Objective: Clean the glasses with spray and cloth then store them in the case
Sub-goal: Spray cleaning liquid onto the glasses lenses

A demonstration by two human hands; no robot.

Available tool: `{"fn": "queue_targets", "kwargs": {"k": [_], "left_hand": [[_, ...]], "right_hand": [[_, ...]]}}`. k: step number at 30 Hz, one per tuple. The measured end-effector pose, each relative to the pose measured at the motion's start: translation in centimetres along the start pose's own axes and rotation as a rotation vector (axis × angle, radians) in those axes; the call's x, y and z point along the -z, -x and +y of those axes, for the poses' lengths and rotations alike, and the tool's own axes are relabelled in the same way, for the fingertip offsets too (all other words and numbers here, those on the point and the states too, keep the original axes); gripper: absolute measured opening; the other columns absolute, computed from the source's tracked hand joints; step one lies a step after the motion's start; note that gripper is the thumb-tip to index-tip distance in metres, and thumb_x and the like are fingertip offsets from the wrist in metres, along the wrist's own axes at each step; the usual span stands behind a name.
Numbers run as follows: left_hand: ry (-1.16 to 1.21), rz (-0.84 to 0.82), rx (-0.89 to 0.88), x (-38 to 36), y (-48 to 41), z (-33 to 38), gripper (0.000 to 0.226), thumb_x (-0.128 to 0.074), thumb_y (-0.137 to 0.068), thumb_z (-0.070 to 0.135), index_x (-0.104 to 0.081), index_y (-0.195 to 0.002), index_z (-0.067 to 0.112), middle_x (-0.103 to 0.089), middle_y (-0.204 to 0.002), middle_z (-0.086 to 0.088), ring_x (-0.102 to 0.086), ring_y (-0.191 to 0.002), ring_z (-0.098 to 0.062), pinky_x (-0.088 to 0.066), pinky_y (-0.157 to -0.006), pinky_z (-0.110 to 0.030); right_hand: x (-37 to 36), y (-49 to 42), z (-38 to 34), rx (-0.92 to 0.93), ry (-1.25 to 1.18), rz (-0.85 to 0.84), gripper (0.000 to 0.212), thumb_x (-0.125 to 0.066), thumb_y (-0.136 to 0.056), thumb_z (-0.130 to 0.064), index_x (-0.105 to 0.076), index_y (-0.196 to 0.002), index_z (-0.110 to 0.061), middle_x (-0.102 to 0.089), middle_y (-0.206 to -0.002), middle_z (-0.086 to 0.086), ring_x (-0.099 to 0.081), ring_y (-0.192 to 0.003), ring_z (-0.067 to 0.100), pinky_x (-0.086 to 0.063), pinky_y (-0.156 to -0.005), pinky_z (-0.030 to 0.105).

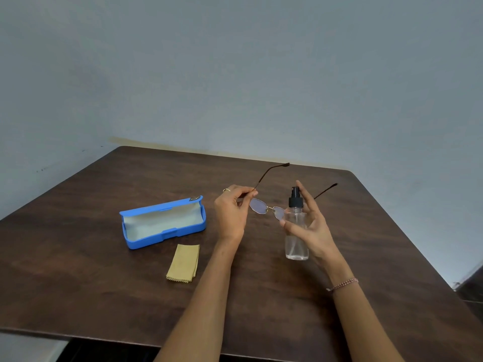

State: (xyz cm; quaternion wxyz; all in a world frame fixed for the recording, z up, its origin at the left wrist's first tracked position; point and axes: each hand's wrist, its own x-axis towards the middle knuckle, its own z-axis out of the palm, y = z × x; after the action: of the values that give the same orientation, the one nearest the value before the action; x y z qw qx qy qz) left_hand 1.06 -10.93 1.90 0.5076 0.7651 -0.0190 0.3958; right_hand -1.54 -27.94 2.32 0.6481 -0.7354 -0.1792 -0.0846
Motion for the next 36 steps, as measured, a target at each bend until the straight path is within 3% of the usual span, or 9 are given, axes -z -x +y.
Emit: {"fn": "queue_targets", "kwargs": {"k": [4, 7, 10, 17, 20, 24, 29, 33, 36], "left_hand": [[0.005, 0.005, 0.044, 0.3, 0.0, 0.0, 0.012, -0.072, -0.08, 0.013, -0.074, -0.091, 0.01, -0.07, -0.085, 0.002, -0.059, -0.071, 0.003, -0.046, -0.066, -0.005], [0.008, 0.013, 0.056, 0.4, -0.1, 0.1, 0.013, -0.072, -0.08, 0.012, -0.074, -0.092, 0.009, -0.07, -0.087, 0.001, -0.06, -0.072, 0.001, -0.047, -0.067, -0.005], [0.01, 0.02, 0.058, 0.4, -0.1, 0.2, 0.013, -0.072, -0.08, 0.012, -0.074, -0.092, 0.009, -0.07, -0.087, 0.001, -0.061, -0.074, -0.002, -0.048, -0.067, -0.006], [0.009, 0.018, 0.056, 0.3, -0.1, 0.1, 0.013, -0.072, -0.08, 0.013, -0.074, -0.092, 0.009, -0.071, -0.087, 0.001, -0.063, -0.076, -0.003, -0.047, -0.067, -0.005], [-0.012, 0.015, 0.047, 0.3, -0.1, 0.1, 0.013, -0.072, -0.08, 0.014, -0.074, -0.093, 0.01, -0.07, -0.087, 0.002, -0.06, -0.074, 0.0, -0.046, -0.067, -0.004], [-0.018, 0.015, 0.041, 0.3, -0.1, 0.2, 0.013, -0.072, -0.08, 0.014, -0.073, -0.093, 0.011, -0.07, -0.087, 0.003, -0.057, -0.072, 0.006, -0.045, -0.066, -0.002], [0.006, 0.031, 0.017, 0.3, 0.0, 0.2, 0.01, -0.073, -0.078, 0.011, -0.074, -0.088, 0.008, -0.07, -0.084, 0.001, -0.057, -0.069, 0.008, -0.044, -0.063, -0.002], [0.002, 0.017, 0.013, 0.3, 0.0, 0.2, 0.011, -0.073, -0.079, 0.012, -0.074, -0.089, 0.008, -0.07, -0.084, 0.001, -0.058, -0.069, 0.004, -0.045, -0.064, -0.003], [-0.003, 0.012, 0.018, 0.2, 0.0, 0.1, 0.012, -0.073, -0.079, 0.013, -0.074, -0.09, 0.009, -0.069, -0.084, 0.003, -0.058, -0.069, 0.006, -0.045, -0.065, -0.003]], "right_hand": [[-0.1, 0.2, -0.5, -0.137, -0.268, -0.029, 0.075, -0.066, -0.079, -0.002, -0.036, -0.141, -0.031, -0.068, -0.1, 0.012, -0.068, -0.088, 0.027, -0.057, -0.076, 0.038], [-0.2, 0.1, -0.7, -0.213, -0.404, -0.101, 0.066, -0.058, -0.084, -0.012, -0.035, -0.14, -0.037, -0.068, -0.102, 0.014, -0.068, -0.07, 0.031, -0.058, -0.063, 0.041], [0.0, 0.1, -0.5, -0.234, -0.392, -0.105, 0.067, -0.063, -0.084, -0.015, -0.035, -0.139, -0.042, -0.063, -0.089, 0.012, -0.059, -0.056, 0.024, -0.054, -0.054, 0.035], [-0.4, 0.4, -0.1, -0.09, -0.028, -0.075, 0.081, -0.057, -0.083, 0.012, -0.033, -0.136, -0.044, -0.057, -0.081, 0.011, -0.06, -0.06, 0.031, -0.054, -0.057, 0.04], [-0.9, 0.7, -0.2, 0.002, 0.146, -0.006, 0.081, -0.058, -0.08, 0.009, -0.033, -0.136, -0.045, -0.062, -0.081, 0.01, -0.06, -0.057, 0.025, -0.057, -0.062, 0.041], [-1.0, 0.6, -0.2, 0.058, 0.398, 0.065, 0.08, -0.061, -0.077, -0.001, -0.033, -0.134, -0.049, -0.058, -0.067, -0.001, -0.046, -0.049, 0.009, -0.049, -0.058, 0.024], [-1.1, 0.5, -0.3, 0.028, 0.558, 0.087, 0.073, -0.063, -0.073, -0.004, -0.034, -0.126, -0.043, -0.061, -0.08, -0.007, -0.053, -0.053, 0.007, -0.041, -0.054, 0.009], [-1.4, 0.5, -0.4, 0.038, 0.612, 0.121, 0.071, -0.065, -0.074, -0.005, -0.034, -0.126, -0.041, -0.059, -0.101, -0.008, -0.059, -0.067, 0.008, -0.042, -0.061, 0.014], [-1.4, 0.4, -0.3, 0.02, 0.612, 0.165, 0.071, -0.063, -0.073, -0.005, -0.033, -0.125, -0.043, -0.06, -0.093, -0.007, -0.059, -0.066, 0.01, -0.041, -0.057, 0.014]]}}
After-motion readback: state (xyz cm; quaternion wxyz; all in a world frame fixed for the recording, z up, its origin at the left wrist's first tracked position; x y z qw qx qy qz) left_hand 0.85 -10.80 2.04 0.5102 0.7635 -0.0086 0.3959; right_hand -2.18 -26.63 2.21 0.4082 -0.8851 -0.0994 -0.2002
